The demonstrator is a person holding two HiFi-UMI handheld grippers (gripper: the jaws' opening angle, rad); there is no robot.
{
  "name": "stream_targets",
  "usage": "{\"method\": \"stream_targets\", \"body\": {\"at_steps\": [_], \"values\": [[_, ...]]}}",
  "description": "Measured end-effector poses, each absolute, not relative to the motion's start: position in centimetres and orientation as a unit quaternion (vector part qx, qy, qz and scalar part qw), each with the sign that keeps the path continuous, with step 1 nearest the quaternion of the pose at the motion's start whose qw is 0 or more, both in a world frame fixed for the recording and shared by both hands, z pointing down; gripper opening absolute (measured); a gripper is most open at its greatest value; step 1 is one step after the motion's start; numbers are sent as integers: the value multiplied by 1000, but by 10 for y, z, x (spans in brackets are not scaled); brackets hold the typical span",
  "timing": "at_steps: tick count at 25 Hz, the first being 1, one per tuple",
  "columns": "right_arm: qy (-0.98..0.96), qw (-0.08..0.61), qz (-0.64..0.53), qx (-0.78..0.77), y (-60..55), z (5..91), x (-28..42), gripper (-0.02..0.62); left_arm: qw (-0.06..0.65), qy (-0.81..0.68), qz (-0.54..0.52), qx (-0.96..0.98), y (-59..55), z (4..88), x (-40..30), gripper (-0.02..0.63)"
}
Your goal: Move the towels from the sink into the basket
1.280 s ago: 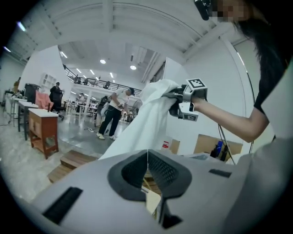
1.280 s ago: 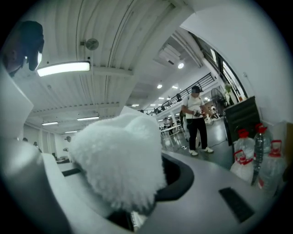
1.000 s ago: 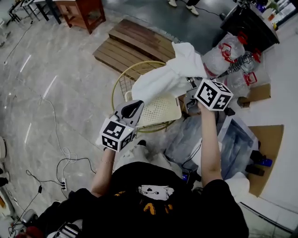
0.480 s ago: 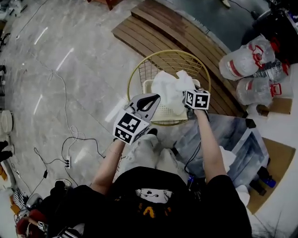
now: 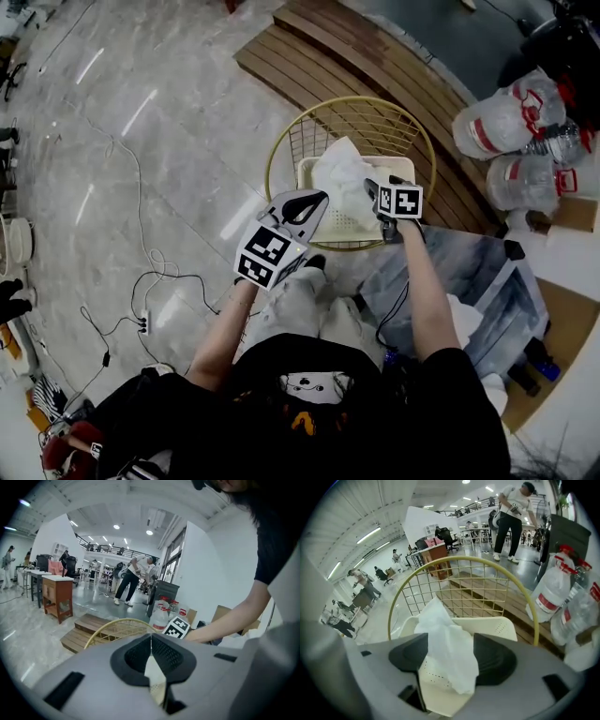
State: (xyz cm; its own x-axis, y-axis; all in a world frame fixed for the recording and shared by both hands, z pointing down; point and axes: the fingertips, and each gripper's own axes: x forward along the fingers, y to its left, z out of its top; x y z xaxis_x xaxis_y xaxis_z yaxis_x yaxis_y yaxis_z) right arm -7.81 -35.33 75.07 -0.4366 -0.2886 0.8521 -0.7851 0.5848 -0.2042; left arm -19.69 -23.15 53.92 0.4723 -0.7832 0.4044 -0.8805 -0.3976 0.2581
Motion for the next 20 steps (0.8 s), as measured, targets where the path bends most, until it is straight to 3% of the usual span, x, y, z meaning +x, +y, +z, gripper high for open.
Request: {"method": "stream_targets", "body": {"at_steps": [12, 20], "values": [[-852, 226, 279, 382, -301, 588, -33, 304, 186, -436, 99, 875, -232, 494, -136, 9], [-829, 135, 256, 479, -213, 504, 68, 304, 177, -357, 108, 911, -206, 484, -55, 9]]}}
